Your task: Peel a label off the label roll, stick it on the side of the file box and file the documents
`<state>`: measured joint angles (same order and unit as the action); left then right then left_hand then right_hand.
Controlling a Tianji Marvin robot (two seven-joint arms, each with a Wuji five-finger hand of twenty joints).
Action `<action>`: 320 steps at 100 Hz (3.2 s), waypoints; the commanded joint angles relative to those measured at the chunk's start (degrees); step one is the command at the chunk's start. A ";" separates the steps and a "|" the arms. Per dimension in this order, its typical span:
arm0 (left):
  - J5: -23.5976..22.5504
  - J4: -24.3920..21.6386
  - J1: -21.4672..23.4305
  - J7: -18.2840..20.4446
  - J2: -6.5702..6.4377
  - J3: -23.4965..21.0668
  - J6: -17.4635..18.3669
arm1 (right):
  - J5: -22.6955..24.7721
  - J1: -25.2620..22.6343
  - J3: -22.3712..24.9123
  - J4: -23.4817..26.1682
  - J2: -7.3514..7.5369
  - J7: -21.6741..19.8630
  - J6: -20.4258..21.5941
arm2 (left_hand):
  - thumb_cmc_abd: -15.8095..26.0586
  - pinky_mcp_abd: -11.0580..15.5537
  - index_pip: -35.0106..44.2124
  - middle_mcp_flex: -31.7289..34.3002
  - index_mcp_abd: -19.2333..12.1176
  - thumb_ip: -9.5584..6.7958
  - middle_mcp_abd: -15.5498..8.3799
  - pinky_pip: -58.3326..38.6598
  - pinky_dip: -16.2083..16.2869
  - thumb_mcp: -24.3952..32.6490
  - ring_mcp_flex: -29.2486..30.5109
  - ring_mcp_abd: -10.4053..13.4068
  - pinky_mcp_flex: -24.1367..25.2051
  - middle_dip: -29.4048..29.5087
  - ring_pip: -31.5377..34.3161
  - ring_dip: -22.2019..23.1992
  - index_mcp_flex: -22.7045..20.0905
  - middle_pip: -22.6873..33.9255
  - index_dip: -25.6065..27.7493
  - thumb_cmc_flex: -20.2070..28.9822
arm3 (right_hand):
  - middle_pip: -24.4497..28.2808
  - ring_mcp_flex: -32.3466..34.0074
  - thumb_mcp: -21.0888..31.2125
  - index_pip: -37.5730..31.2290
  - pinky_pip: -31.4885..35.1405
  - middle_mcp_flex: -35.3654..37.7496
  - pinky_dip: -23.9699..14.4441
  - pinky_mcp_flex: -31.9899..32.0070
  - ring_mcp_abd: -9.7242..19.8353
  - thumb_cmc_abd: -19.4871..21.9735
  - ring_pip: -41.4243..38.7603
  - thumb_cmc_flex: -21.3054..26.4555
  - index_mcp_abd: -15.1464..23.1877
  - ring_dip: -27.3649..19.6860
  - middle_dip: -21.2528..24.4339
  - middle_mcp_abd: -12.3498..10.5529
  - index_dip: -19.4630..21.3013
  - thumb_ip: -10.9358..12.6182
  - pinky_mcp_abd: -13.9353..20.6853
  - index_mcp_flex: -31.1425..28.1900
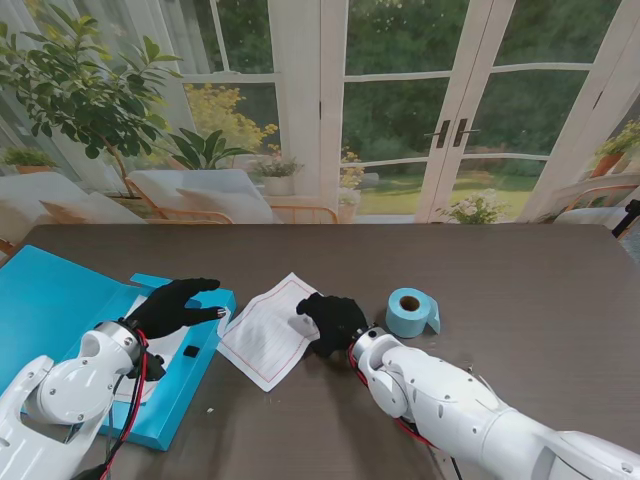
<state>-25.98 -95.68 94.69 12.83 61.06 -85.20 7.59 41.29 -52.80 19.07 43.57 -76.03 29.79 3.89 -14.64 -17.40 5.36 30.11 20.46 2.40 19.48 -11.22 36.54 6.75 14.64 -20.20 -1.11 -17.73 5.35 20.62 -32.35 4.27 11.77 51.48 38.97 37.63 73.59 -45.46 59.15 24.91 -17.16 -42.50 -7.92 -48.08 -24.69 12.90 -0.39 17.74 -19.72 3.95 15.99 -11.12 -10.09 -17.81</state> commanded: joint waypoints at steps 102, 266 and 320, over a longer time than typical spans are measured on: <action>2.04 -1.97 1.27 3.77 -0.25 -0.69 -2.45 | -5.30 1.70 -3.30 -19.11 -10.67 17.70 7.14 | 5.19 1.10 -0.63 -1.18 -1.22 -1.68 -0.75 1.34 -0.68 -3.61 -0.51 1.04 1.20 0.62 -0.76 -0.46 0.24 -0.62 0.15 2.05 | -3.39 32.52 11.21 -21.28 10.43 44.68 -0.86 4.85 6.98 0.29 -8.35 18.97 14.23 5.43 -2.45 -5.78 -14.06 -10.91 6.24 -34.63; 31.09 4.48 -7.46 -2.77 4.76 4.98 -19.12 | 8.49 -20.44 29.60 34.00 7.04 9.98 4.56 | 10.26 -4.67 0.12 7.62 1.06 -1.72 5.90 -7.25 15.26 -7.53 8.57 -7.52 -5.66 -6.17 5.52 9.21 -2.69 2.47 0.69 -1.41 | -3.09 37.63 10.87 -25.87 13.67 50.05 1.58 -1.50 6.74 0.64 -16.19 20.64 15.48 12.24 -11.91 -4.98 -12.36 -10.78 6.33 -35.59; 44.02 3.78 -8.46 1.48 5.44 3.35 -26.61 | 9.08 -22.73 29.88 35.50 6.99 12.62 8.50 | 10.75 -5.66 4.68 10.11 2.60 -1.50 7.29 -7.28 20.13 -8.02 10.04 -9.53 -6.20 -8.05 7.06 11.87 -9.93 3.01 6.06 -4.29 | -3.01 37.65 10.88 -25.88 13.59 49.87 1.54 -1.34 6.83 0.77 -16.10 20.56 15.54 12.25 -12.01 -4.99 -12.24 -10.82 6.44 -35.42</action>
<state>18.23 -91.11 86.07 13.65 66.10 -81.81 -18.73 50.24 -74.98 49.12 78.54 -68.88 43.01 11.98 -5.50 -22.86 9.21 38.34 23.15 2.30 26.40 -17.70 55.73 0.14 23.06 -28.32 -6.80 -24.97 11.78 32.03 -40.30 6.80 17.11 48.65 35.93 73.44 79.72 -66.52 70.65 73.26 -16.62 -43.49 -1.43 -47.02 -40.37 30.43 12.02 29.14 -30.70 -1.87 1.86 -21.67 -4.96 -51.41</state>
